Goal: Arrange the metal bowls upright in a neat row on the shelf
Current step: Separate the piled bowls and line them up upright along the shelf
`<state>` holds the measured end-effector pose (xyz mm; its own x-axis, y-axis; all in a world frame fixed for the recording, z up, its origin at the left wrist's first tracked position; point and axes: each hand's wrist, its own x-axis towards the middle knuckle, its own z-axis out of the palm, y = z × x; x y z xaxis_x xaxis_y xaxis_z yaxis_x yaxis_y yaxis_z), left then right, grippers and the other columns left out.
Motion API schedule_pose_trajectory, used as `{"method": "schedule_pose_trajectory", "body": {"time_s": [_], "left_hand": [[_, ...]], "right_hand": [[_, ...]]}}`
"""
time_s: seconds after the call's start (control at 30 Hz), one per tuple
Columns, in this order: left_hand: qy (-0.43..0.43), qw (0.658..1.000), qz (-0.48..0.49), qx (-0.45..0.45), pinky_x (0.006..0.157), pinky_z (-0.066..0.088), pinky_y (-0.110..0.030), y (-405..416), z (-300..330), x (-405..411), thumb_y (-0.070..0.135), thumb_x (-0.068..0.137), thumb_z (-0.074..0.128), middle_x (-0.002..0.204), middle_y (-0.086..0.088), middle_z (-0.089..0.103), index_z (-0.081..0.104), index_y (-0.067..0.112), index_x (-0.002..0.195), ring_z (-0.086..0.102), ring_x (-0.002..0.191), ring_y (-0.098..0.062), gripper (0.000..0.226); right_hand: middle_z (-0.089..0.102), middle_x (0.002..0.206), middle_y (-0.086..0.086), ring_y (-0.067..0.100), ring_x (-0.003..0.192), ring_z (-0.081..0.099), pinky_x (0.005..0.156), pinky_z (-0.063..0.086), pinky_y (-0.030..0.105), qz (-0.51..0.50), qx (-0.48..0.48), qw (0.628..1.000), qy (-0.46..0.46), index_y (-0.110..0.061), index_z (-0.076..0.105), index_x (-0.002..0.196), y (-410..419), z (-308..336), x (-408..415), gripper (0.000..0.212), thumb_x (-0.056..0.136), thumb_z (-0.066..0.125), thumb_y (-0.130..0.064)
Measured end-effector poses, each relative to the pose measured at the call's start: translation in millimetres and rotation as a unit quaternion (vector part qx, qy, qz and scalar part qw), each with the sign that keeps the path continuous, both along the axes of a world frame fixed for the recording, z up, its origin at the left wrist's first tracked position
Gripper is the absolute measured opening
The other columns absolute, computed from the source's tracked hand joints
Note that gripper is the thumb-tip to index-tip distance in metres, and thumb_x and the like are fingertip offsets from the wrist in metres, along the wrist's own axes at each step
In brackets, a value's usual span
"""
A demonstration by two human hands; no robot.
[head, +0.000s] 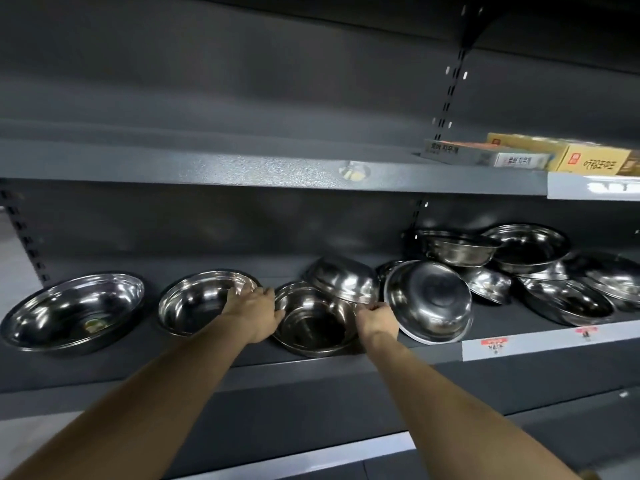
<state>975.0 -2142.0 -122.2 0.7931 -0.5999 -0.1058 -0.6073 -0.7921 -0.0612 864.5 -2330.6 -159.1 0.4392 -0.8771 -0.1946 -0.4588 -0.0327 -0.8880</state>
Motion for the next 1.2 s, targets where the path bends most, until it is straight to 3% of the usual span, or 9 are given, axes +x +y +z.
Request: {"method": "schedule_pose_trajectory", "body": {"time_s": [0.2,0.27,0.33,0.37,0.63,0.73,0.9,1.07,1.2], "left_hand": [[0.002,1.000,0.010,0.001,0.120,0.016,-0.053,-2.4,-10.9,0.9,0.054,0.099,0.032,0.158,-0.011,0.033,0.030,0.014,0.152,0.018,0.150,-0.030,0.066],[0.001,1.000,0.013,0.002,0.120,0.017,-0.052,-0.6,-11.9,0.9,0.054,0.099,0.032,0.158,-0.012,0.033,0.030,0.014,0.152,0.019,0.150,-0.030,0.066],[0.001,1.000,0.015,0.004,0.120,0.017,-0.052,2.0,-12.1,0.5,0.053,0.100,0.032,0.158,-0.012,0.032,0.030,0.013,0.152,0.020,0.149,-0.030,0.066],[0.002,1.000,0.016,0.006,0.121,0.016,-0.052,3.6,-11.8,0.3,0.053,0.100,0.032,0.158,-0.012,0.031,0.029,0.012,0.153,0.019,0.149,-0.030,0.067],[-0.002,0.999,0.028,-0.021,0.119,0.020,-0.049,14.2,-3.9,0.4,0.052,0.102,0.021,0.156,-0.011,0.036,0.034,0.009,0.150,0.021,0.148,-0.030,0.065],[-0.023,0.998,0.031,-0.040,0.116,0.026,-0.047,20.5,0.1,4.0,0.053,0.102,0.019,0.149,-0.012,0.046,0.045,0.013,0.141,0.031,0.144,-0.030,0.061],[-0.031,0.997,0.056,-0.051,0.118,0.023,-0.047,31.7,5.0,12.8,0.055,0.102,0.019,0.153,-0.010,0.042,0.043,0.018,0.146,0.031,0.145,-0.028,0.063],[-0.040,0.994,0.083,-0.057,0.115,0.028,-0.046,42.4,10.2,17.6,0.054,0.101,0.014,0.149,-0.012,0.046,0.047,0.015,0.143,0.038,0.140,-0.030,0.066],[-0.039,0.991,0.111,-0.066,0.118,0.023,-0.046,54.9,15.8,24.0,0.054,0.101,0.010,0.153,-0.011,0.042,0.042,0.017,0.149,0.030,0.145,-0.030,0.068]], "right_hand": [[0.062,0.123,0.016,0.036,0.107,0.065,0.093,0.056,0.046,0.050,0.029,0.996,0.066,-0.008,0.050,0.128,2.0,-16.5,1.3,0.049,0.086,0.060,-0.031],[0.064,0.116,0.018,0.035,0.083,0.070,0.067,0.063,0.042,0.070,0.070,0.993,0.063,-0.007,0.049,0.125,5.5,-18.5,1.6,0.040,0.089,0.057,-0.022],[0.064,0.114,0.021,0.028,0.059,0.061,0.034,0.050,0.027,0.070,0.126,0.989,0.037,-0.008,0.049,0.117,9.8,-18.6,1.2,0.026,0.091,0.052,-0.011],[0.063,0.116,0.023,0.026,0.057,0.059,0.029,0.044,0.022,0.066,0.135,0.988,0.027,-0.009,0.050,0.115,10.8,-18.2,1.3,0.024,0.091,0.050,-0.007],[0.071,0.090,0.025,0.013,0.024,0.052,0.029,0.041,0.016,0.043,0.160,0.986,-0.029,0.008,0.064,0.106,8.7,-3.3,1.8,0.028,0.091,0.043,-0.005],[0.066,0.066,0.016,0.011,0.020,0.047,0.028,0.037,0.014,0.040,0.157,0.987,-0.018,0.006,0.067,0.100,9.2,-5.7,-2.3,0.028,0.091,0.045,-0.009],[0.057,0.036,0.006,0.014,0.025,0.046,0.030,0.038,0.015,0.047,0.172,0.984,-0.016,0.000,0.066,0.079,14.2,-6.2,-1.8,0.028,0.090,0.043,-0.013],[0.051,0.033,0.002,0.014,0.027,0.042,0.032,0.034,0.014,0.061,0.185,0.980,-0.029,-0.005,0.059,0.065,18.8,-5.5,-0.2,0.026,0.085,0.043,-0.007],[0.048,0.033,0.000,0.013,0.029,0.041,0.033,0.033,0.014,0.068,0.187,0.979,-0.046,-0.007,0.056,0.065,22.8,-2.9,3.9,0.022,0.083,0.043,-0.007]]}}
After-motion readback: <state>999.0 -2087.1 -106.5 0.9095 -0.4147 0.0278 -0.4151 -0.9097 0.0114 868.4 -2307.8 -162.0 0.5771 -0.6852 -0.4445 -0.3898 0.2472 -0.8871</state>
